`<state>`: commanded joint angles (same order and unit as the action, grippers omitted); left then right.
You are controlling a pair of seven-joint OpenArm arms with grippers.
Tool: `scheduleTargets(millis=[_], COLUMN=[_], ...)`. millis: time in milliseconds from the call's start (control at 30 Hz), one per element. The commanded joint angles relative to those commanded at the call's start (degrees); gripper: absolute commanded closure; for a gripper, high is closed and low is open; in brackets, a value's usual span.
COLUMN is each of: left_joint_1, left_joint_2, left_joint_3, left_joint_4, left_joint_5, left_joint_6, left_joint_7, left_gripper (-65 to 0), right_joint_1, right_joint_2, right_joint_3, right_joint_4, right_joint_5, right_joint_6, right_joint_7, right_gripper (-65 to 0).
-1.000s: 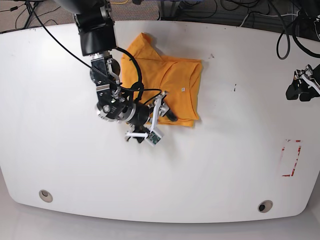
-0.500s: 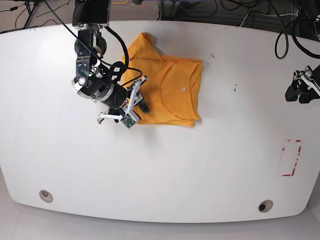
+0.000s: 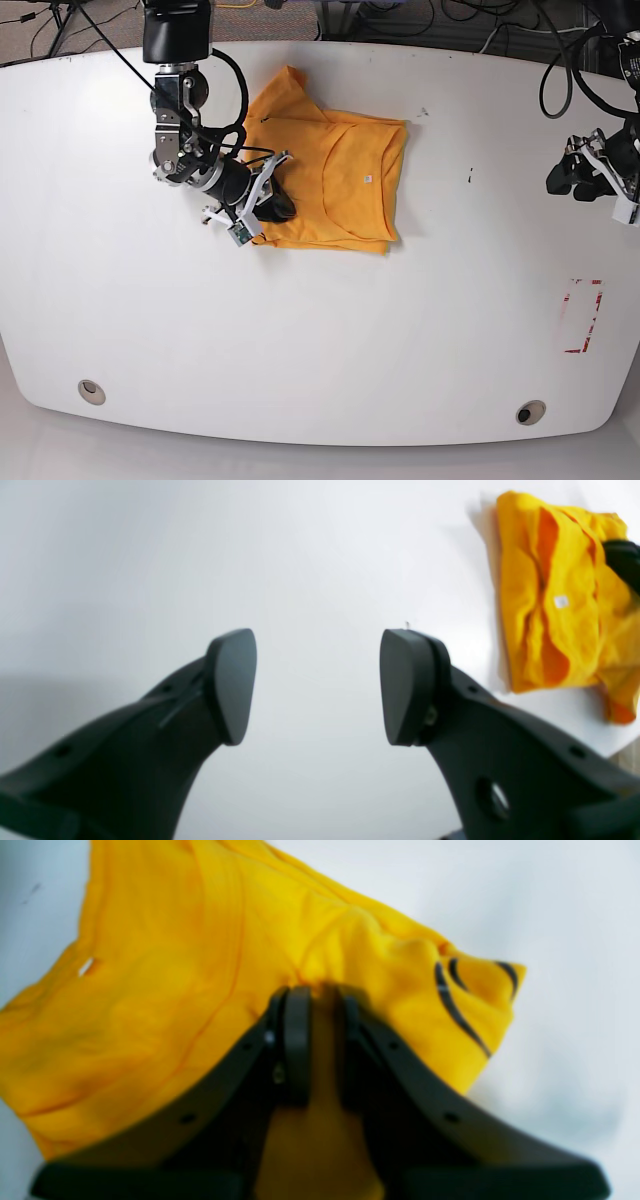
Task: Layout the t-shirt on the table in an organized manner, then fold the t-shirt properly
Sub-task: 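Release with the left gripper and press the folded bundle flat with the right gripper, then grasp the folded shirt's edge with the left gripper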
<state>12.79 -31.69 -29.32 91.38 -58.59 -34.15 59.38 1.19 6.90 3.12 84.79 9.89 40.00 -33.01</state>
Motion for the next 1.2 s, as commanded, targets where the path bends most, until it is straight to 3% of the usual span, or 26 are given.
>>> scheduleTargets(millis=[167,267,367,533,633,767,933,1200], left_joint_1=[-0.97,-1.14,-1.41,-2.55,-3.25,-5.36,-5.8,-5.98], left_joint_2=[0.0,0.0,1.93,3.52,3.6,4.84,8.97,15.03], left_joint_3=[2.46,3.52,3.6,3.87,7.03,11.08,13.8,23.12], left_joint_4=[0.09,0.09,0.09,0.09,0.0,1.23,3.96,12.22], left_joint_5=[-0.09,0.0,0.0,0.18,0.88,2.64,4.92,8.79], left_joint_6=[0.0,0.0,0.0,0.0,0.0,0.09,0.09,0.18], left_joint_7=[-0.09,-0.09,-0.09,0.0,0.0,0.0,0.0,0.0], left_gripper=[-36.7,-36.7,-36.7,-36.7,-36.7,-36.7,-36.7,-36.7], right_joint_1=[-3.25,-5.71,-8.44,-12.48,-13.63,-14.33,-14.15,-12.92], right_joint_2=[0.09,-0.53,-1.58,-1.93,-2.02,-2.11,-1.76,-1.49], right_joint_3=[1.58,4.13,5.01,5.89,5.8,5.71,5.8,5.8], right_joint_4=[11.96,20.22,25.67,27.08,24.44,18.55,12.57,22.51], right_joint_5=[0.0,0.0,-0.09,-0.09,-0.09,-0.09,-0.09,-0.62], right_joint_6=[0.0,0.0,0.0,0.0,0.0,0.0,0.0,0.0], right_joint_7=[-6.51,-13.01,-16.53,-16.53,-15.74,-10.11,-3.78,-8.88], right_gripper=[-7.9,-7.9,-7.9,-7.9,-7.6,-7.6,-7.6,-7.8])
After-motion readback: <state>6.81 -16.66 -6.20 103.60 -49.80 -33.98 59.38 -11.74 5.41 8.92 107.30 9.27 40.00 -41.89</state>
